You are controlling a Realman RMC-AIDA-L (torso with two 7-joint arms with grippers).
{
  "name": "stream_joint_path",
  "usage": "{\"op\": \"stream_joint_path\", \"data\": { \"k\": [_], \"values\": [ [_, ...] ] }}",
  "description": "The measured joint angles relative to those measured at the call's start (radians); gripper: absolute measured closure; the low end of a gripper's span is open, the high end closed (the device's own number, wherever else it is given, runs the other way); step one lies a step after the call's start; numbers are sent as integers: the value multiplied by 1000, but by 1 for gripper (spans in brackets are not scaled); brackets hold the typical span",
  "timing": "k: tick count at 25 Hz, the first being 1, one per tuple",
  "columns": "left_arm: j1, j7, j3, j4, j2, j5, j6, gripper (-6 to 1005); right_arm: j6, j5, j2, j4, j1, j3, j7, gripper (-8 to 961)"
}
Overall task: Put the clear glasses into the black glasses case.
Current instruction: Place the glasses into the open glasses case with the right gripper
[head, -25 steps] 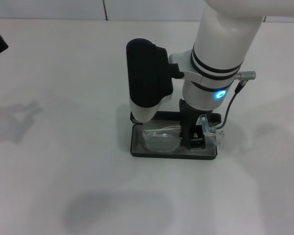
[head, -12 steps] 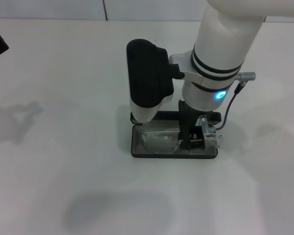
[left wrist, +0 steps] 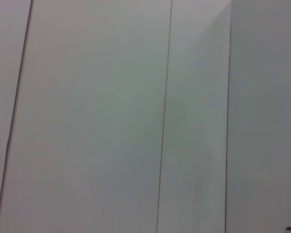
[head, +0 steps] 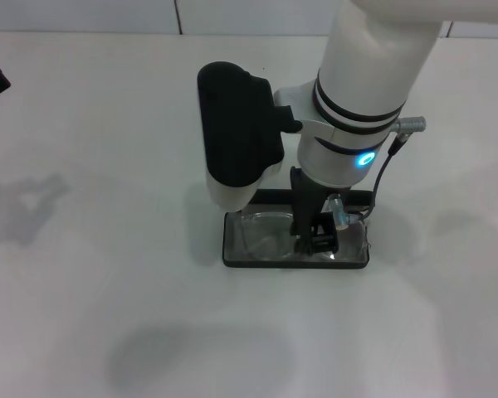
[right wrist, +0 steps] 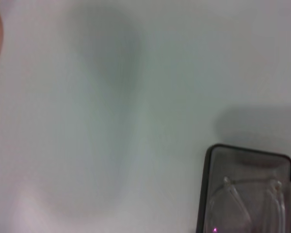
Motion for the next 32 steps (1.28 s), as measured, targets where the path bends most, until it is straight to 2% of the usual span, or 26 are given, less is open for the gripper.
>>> {"op": "stream_joint_path", "data": {
  "k": [3, 6, 11, 14, 17, 24, 32],
  "values": [
    [3, -3, 0, 3, 2, -2, 2, 842, -19, -6, 0, -49, -13, 3, 16, 799],
    [4, -5, 0, 4, 2, -3, 2, 842, -40, -50, 0, -138, -59, 10, 37, 800],
    [4, -13, 0, 6, 2, -13, 3, 841, -87, -109, 0, -357, -195, 84, 48, 802],
    [1, -24, 0, 8, 5, -31, 5, 841, -144, -112, 0, -434, -259, 147, 48, 803],
    [-9, -34, 0, 8, 8, -35, 10, 841, -202, -124, 0, -456, -300, 173, 54, 804],
    [-37, -37, 0, 2, 7, -25, 12, 841, -312, -243, 0, -446, -316, 152, 123, 806],
    [-37, -37, 0, 0, 0, -23, 11, 841, -269, -334, 0, -370, -315, 88, 124, 807]
  ]
}}
